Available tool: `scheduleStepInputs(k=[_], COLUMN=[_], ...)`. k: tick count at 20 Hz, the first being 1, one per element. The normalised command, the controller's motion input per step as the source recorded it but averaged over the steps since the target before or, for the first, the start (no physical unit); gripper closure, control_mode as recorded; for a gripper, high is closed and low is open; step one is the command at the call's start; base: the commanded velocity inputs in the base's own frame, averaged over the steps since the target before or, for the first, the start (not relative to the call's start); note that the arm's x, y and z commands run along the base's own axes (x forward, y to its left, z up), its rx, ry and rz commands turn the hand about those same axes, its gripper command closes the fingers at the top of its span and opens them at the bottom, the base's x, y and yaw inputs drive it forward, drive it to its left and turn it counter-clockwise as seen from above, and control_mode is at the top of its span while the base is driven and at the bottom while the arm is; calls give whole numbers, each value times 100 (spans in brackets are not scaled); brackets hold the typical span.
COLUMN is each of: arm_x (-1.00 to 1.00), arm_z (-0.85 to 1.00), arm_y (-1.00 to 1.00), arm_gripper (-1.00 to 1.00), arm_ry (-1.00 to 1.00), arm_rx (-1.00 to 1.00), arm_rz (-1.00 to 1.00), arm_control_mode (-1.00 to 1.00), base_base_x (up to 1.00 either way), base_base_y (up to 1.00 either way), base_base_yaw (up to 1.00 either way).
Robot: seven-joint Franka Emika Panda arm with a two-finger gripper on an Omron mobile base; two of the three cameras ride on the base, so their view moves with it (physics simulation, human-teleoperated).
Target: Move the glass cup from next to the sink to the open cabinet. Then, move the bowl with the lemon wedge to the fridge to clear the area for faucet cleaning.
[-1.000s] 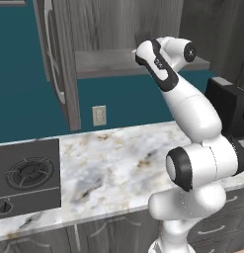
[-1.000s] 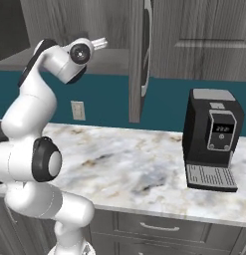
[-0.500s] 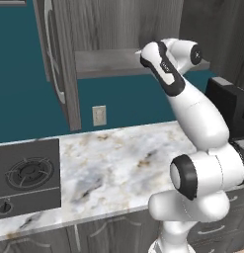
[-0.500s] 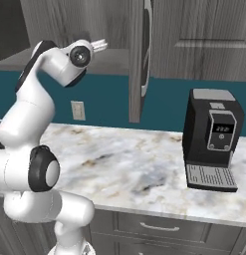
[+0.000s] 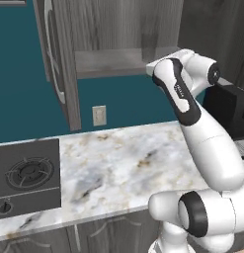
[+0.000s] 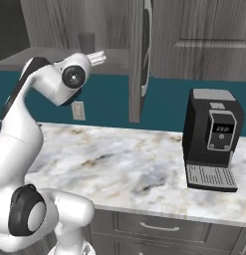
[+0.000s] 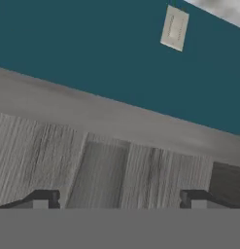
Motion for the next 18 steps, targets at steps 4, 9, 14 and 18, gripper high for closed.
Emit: scheduleStepInputs(k=[4,9,14,18], arm_x=[-100,-100,-100,-29], arm_z=[0,-91,-85,-5], arm_y=[-17,-5,4,-2], arm_gripper=[-100,-100,-100,-100], arm_ry=[10,25,10,0], arm_rx=[13,1,2,4], arm_rz=[-13,-11,-7,-4], arm_control_mode=[-100,-100,-100,-100], base_base_x=[0,0,0,0], base_base_y=[0,0,0,0], base_base_yaw=[0,0,0,0])
